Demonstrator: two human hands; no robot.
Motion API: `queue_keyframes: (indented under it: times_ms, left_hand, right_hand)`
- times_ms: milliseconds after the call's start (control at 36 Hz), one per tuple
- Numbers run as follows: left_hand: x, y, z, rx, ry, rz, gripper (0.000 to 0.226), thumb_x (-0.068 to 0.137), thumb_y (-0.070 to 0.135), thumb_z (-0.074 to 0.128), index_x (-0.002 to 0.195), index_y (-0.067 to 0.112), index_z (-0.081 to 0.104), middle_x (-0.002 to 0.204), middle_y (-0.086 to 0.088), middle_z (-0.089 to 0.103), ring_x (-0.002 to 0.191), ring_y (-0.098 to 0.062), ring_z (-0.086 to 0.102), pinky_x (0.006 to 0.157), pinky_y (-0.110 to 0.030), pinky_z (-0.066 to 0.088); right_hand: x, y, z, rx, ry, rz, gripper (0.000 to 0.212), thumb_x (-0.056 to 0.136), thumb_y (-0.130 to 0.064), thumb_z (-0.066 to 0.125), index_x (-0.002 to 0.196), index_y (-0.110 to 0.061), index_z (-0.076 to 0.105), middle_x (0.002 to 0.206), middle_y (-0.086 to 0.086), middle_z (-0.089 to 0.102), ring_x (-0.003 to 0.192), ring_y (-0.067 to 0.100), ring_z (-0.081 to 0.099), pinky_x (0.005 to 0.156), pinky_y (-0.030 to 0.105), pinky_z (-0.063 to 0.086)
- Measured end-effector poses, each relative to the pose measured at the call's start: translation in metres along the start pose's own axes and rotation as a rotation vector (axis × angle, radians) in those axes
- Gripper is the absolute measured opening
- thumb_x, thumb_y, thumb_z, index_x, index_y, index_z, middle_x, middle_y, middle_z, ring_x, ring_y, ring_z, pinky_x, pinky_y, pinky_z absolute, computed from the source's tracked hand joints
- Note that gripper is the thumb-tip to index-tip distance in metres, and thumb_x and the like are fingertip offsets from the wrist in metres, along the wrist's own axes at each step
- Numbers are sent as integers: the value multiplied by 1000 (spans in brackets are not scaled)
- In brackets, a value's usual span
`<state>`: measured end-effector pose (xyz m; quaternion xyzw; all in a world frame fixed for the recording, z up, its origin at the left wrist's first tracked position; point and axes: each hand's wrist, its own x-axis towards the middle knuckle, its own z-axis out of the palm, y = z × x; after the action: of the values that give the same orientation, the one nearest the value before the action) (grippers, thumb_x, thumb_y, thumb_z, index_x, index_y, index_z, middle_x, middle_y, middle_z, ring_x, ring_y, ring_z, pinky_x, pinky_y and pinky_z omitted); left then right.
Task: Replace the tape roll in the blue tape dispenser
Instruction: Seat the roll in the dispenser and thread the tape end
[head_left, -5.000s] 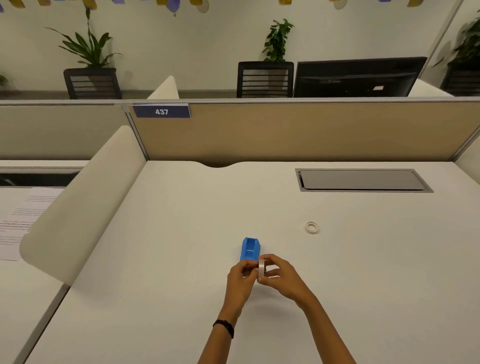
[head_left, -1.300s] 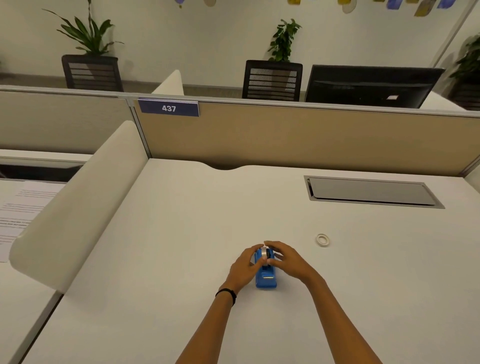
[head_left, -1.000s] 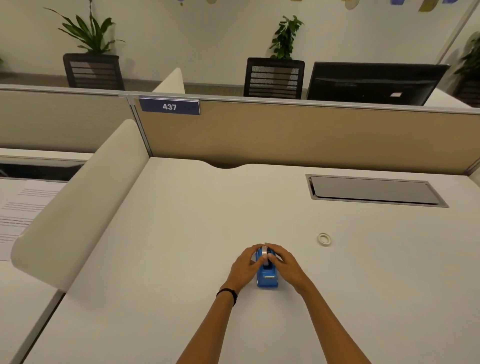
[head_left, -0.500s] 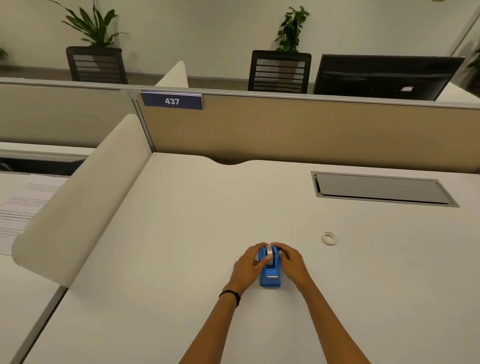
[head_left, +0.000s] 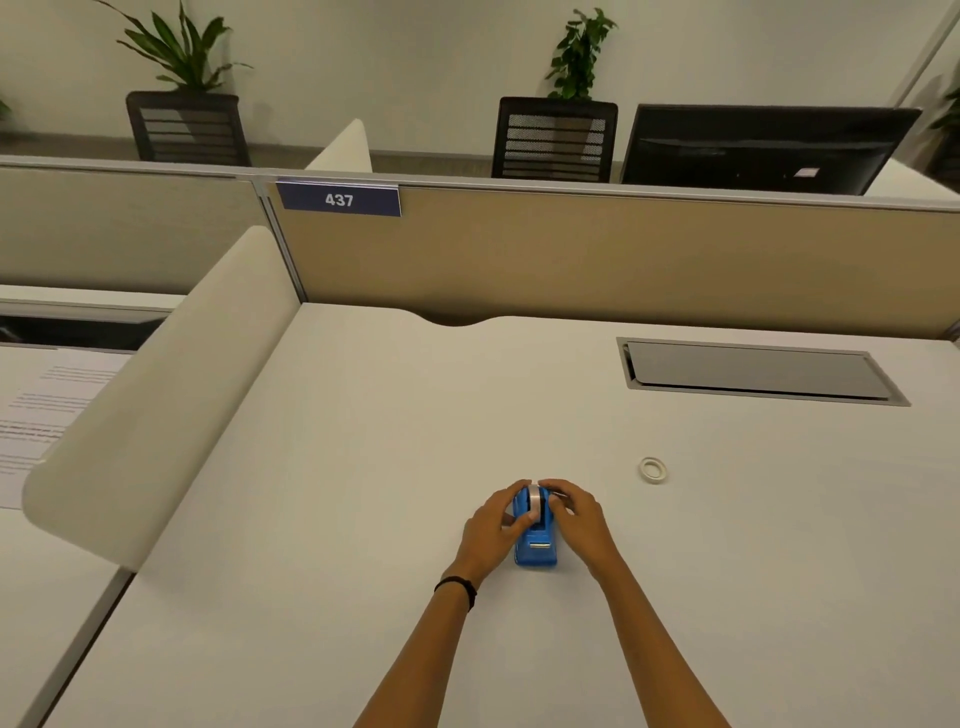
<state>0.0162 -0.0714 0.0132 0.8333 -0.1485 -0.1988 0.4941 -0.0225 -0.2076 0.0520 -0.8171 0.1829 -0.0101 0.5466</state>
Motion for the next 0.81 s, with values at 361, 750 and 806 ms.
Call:
queue_keyframes:
  times_ms: [361, 750, 806]
  left_hand:
    - [-1, -1, -1, 3, -4, 0, 50, 90, 39, 53, 136, 30, 38, 131, 3, 53, 95, -14, 61, 84, -20, 48]
    - [-7, 2, -3, -5, -6, 27, 52, 89, 35, 57, 136, 29, 38, 132, 5, 51, 97, -16, 63, 90, -27, 50]
    - [-7, 2, -3, -4, -8, 27, 51, 89, 36, 57, 136, 30, 38, 133, 5, 51, 96, -15, 63, 89, -25, 50]
  right_hand:
    - [-4, -8, 11, 86, 50, 86, 26, 93, -9, 48, 118, -5, 54, 122, 16, 58, 109, 27, 56, 89, 33, 48]
    - [2, -13, 19, 113, 121, 165, 16, 90, -14, 53, 103, -6, 57, 106, 16, 62, 86, 19, 56, 73, 29, 52]
    - [3, -13, 20, 112, 116, 169, 16, 90, -13, 52, 103, -5, 56, 106, 17, 62, 84, 19, 56, 71, 27, 51]
